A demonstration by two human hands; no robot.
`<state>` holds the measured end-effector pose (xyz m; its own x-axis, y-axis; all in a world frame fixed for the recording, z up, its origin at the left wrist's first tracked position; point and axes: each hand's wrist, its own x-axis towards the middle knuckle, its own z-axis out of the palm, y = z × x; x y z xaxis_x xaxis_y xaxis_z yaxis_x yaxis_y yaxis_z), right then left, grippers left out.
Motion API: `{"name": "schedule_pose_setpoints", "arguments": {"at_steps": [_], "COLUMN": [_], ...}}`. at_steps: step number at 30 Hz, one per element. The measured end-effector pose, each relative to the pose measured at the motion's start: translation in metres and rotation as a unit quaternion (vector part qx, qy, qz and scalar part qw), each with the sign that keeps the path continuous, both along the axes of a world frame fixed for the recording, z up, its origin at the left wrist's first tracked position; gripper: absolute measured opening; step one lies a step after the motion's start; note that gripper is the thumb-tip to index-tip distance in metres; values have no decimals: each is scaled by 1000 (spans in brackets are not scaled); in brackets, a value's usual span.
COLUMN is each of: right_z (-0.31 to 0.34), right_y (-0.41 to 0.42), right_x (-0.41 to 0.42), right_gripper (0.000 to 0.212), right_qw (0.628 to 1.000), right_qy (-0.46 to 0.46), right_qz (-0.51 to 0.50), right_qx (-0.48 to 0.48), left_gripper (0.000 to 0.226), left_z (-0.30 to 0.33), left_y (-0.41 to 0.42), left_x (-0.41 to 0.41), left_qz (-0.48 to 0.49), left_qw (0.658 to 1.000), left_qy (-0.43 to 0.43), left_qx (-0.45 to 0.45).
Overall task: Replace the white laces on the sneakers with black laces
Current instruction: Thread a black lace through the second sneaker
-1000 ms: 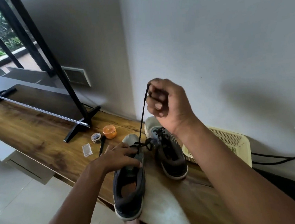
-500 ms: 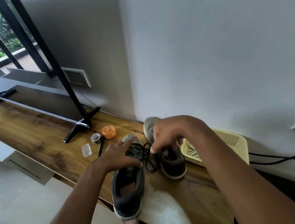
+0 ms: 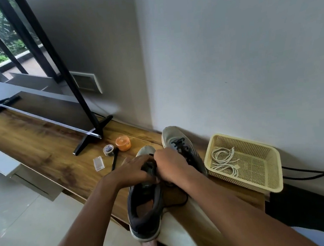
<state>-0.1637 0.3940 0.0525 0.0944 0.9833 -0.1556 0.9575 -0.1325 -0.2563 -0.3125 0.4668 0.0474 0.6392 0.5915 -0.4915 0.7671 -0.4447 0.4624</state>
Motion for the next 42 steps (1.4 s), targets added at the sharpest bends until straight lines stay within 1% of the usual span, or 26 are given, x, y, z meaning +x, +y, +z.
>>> {"name": "schedule_pose_setpoints", "arguments": {"at_steps": [1,2,4,5,7,9,11,12,14,16,17,19,21,22,23,25,26,27,28,29,31,32,34,36,38,42], "right_z": [-10,-18,-30,-32,-31,-24,-9,1,24,39,42,42,40,41,44,51,54,56,57,56,51,48,38,30,22,12], "right_y": [1,1,3,4,5,7,8,8,6,2,-1,-5,-8,-9,-10,-10,-10,-10,-9,-9,-8,-8,-2,5,10,12], "right_x": [-1,-1,-1,1,4,8,13,16,24,29,29,27,29,33,39,49,52,53,52,52,47,46,45,44,42,47], "right_gripper": [10,11,26,29,28,28,26,23,18,15,15,14,15,18,24,28,25,22,23,25,31,32,29,21,19,22], "right_qw": [1000,999,997,997,995,980,941,909,834,784,770,759,766,786,818,890,916,930,936,935,932,935,949,961,966,958], "right_qy": [-4,-7,1,13,72,178,308,385,529,605,624,640,636,615,574,450,384,324,277,243,205,198,190,175,171,230], "right_qz": [1,-1,-5,-8,-23,-64,-113,-123,-107,-68,-57,-51,-47,-41,-29,5,18,26,28,25,7,-12,-64,-111,-138,-169], "right_qx": [23,48,78,78,66,69,86,97,112,119,122,110,75,51,20,-64,-118,-170,-217,-256,-299,-295,-244,-181,-135,-35], "left_gripper": [94,94,96,97,98,104,106,105,103,107,109,111,113,116,119,125,125,121,113,99,64,51,35,32,30,14], "left_z": [0,0,0,0,0,1,3,3,3,1,0,-2,-3,-3,-5,-7,-9,-10,-11,-13,-19,-21,-24,-26,-28,-32], "left_y": [0,0,0,0,1,0,-1,-2,-1,1,2,4,4,3,4,7,8,10,12,14,16,15,12,9,7,7], "left_x": [0,0,0,0,0,0,1,1,-1,-3,-4,-4,-3,-3,-3,-4,-4,-4,-4,-3,-1,1,4,9,16,26], "left_qz": [-2,-3,-6,-7,-2,10,17,21,35,53,57,54,47,46,50,70,82,93,107,121,147,156,171,190,214,250], "left_qw": [1000,1000,1000,1000,999,999,999,999,999,998,998,998,999,999,998,997,996,994,992,988,979,976,969,960,948,929], "left_qy": [0,1,5,7,11,13,9,4,-15,-25,-22,-11,-2,-1,-4,-19,-29,-43,-63,-89,-140,-150,-138,-126,-127,-122], "left_qx": [-7,-13,-22,-26,-38,-47,-41,-34,-26,-29,-32,-34,-27,-25,-27,-35,-34,-30,-27,-24,2,31,109,165,198,245]}}
